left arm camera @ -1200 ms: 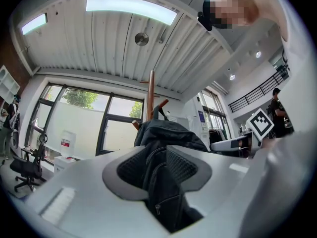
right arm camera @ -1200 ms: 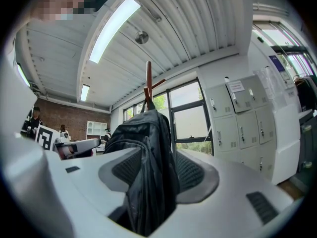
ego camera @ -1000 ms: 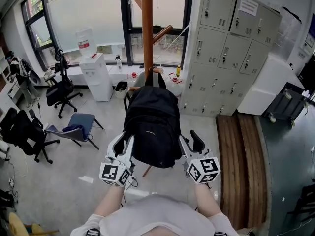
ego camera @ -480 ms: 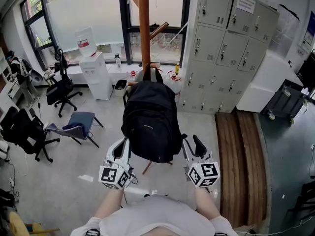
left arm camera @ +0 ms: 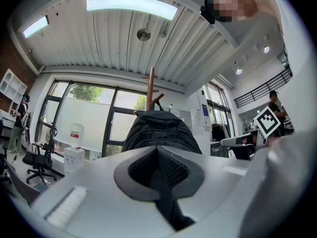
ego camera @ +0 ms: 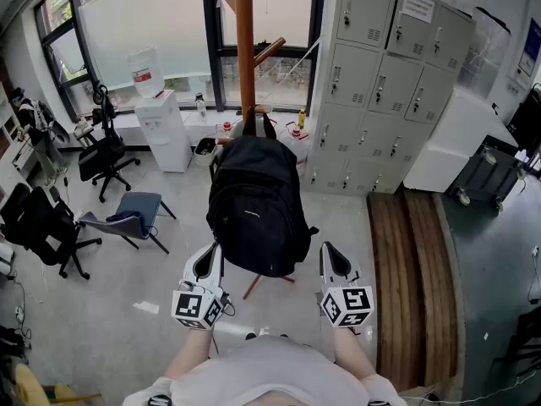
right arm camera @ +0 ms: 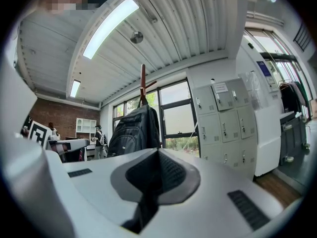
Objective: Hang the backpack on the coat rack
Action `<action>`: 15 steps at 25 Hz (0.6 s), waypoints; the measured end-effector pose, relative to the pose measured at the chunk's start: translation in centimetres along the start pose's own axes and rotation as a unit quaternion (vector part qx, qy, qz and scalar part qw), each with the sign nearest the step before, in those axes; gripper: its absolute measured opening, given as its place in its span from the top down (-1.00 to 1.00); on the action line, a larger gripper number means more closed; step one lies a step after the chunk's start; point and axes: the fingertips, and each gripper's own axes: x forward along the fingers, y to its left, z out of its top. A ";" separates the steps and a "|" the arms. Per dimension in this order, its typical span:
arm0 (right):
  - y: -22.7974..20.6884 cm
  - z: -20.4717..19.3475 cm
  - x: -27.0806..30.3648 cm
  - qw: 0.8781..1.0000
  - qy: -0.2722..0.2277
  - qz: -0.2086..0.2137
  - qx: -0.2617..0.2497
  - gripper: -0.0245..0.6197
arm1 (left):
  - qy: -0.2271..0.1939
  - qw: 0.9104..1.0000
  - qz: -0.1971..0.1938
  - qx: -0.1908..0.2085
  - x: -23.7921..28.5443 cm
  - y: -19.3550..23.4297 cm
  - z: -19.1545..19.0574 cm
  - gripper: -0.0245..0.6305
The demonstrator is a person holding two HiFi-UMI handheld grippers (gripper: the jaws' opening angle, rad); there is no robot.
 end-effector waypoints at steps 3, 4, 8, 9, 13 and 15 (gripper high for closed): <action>0.1 -0.2 -0.3 1.000 0.001 -0.001 -0.004 0.90 | 0.002 1.000 0.002 -0.002 -0.2 -0.1 -0.3 0.90; 0.1 -0.3 -0.4 1.000 0.002 -0.002 -0.005 0.90 | 0.003 1.000 0.002 -0.002 -0.3 -0.1 -0.5 0.90; 0.1 -0.4 -0.5 1.000 0.004 -0.007 -0.005 0.90 | 0.005 1.000 -0.001 -0.006 -0.4 -0.2 -0.7 0.89; 0.1 -0.4 -0.5 1.000 0.004 -0.007 -0.005 0.90 | 0.004 1.000 -0.002 -0.008 -0.4 -0.3 -0.6 0.90; 0.2 -0.6 -0.5 1.000 0.009 -0.004 -0.008 0.90 | 0.003 1.000 -0.003 -0.007 -0.5 -0.5 -0.5 0.90; 0.3 -0.8 -0.5 1.000 0.012 -0.002 -0.008 0.90 | 0.005 1.000 -0.004 -0.007 -0.5 -0.7 -0.5 0.90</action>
